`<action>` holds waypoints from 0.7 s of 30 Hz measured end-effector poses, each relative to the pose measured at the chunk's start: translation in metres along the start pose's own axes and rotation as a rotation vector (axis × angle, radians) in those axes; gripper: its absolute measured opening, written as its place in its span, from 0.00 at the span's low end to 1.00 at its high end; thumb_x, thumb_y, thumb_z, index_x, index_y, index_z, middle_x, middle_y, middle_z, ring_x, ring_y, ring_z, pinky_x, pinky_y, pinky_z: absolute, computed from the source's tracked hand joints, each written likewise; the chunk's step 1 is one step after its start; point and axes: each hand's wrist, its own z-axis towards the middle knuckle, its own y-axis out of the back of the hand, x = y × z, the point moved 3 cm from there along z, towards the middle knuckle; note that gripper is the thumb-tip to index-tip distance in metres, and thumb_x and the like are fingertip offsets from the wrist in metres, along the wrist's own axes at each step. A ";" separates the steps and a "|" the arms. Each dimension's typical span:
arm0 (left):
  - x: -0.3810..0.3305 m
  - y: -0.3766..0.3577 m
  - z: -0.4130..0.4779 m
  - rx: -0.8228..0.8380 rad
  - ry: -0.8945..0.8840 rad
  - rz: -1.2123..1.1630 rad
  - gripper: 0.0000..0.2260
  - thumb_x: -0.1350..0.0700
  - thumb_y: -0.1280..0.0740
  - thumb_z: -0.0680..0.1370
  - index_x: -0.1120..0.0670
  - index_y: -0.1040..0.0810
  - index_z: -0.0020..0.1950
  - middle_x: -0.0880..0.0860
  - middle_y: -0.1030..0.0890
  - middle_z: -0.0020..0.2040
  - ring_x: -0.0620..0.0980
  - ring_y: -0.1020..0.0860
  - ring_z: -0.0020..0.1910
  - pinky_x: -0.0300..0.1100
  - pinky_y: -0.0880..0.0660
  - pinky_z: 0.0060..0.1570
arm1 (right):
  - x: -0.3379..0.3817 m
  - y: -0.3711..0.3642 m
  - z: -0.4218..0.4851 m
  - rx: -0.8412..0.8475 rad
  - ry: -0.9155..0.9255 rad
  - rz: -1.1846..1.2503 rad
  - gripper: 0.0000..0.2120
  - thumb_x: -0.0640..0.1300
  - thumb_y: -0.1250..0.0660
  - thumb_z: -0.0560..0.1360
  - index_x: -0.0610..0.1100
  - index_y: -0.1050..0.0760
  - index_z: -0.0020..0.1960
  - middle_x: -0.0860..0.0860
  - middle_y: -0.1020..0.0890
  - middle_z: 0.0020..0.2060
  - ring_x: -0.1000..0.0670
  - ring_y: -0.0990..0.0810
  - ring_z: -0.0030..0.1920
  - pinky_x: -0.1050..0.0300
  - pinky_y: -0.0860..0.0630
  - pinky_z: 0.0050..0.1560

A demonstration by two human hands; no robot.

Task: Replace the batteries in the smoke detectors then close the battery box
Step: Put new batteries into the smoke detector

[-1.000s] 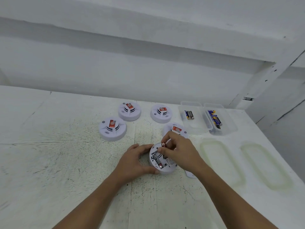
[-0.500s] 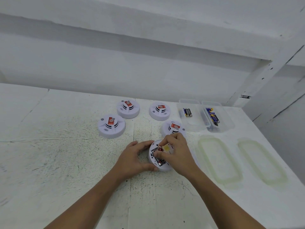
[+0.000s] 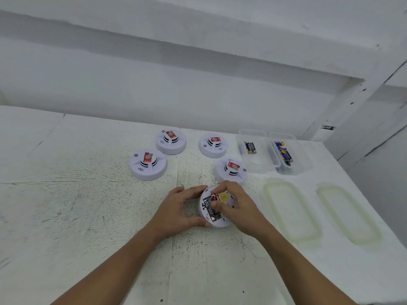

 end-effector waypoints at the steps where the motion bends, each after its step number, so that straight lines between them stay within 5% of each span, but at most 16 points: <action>1: 0.000 0.000 0.000 -0.002 -0.002 0.000 0.38 0.34 0.25 0.59 0.35 0.32 0.67 0.32 0.23 0.59 0.33 0.30 0.63 0.40 0.45 0.71 | 0.000 0.000 0.000 -0.005 0.008 -0.009 0.08 0.48 0.29 0.73 0.58 0.26 0.48 0.58 0.25 0.53 0.61 0.28 0.56 0.57 0.25 0.54; 9: 0.004 -0.002 0.001 -0.002 0.007 0.002 0.39 0.33 0.25 0.59 0.36 0.32 0.69 0.33 0.24 0.61 0.39 0.30 0.66 0.42 0.45 0.72 | -0.003 -0.002 0.002 0.008 0.046 -0.051 0.13 0.47 0.28 0.72 0.61 0.29 0.49 0.56 0.28 0.54 0.67 0.31 0.54 0.68 0.30 0.49; 18: 0.002 -0.002 0.001 0.013 0.029 0.016 0.36 0.32 0.26 0.60 0.29 0.36 0.66 0.31 0.26 0.62 0.38 0.32 0.67 0.41 0.46 0.73 | -0.007 0.000 0.004 0.060 0.003 -0.020 0.11 0.45 0.27 0.71 0.55 0.27 0.48 0.55 0.30 0.55 0.60 0.29 0.57 0.60 0.26 0.54; 21: 0.005 -0.002 0.001 0.010 0.042 0.018 0.38 0.32 0.26 0.59 0.31 0.34 0.67 0.30 0.25 0.61 0.42 0.31 0.67 0.46 0.43 0.73 | -0.007 0.001 0.005 0.069 -0.014 0.010 0.11 0.43 0.26 0.70 0.53 0.26 0.48 0.55 0.30 0.55 0.60 0.29 0.56 0.64 0.29 0.50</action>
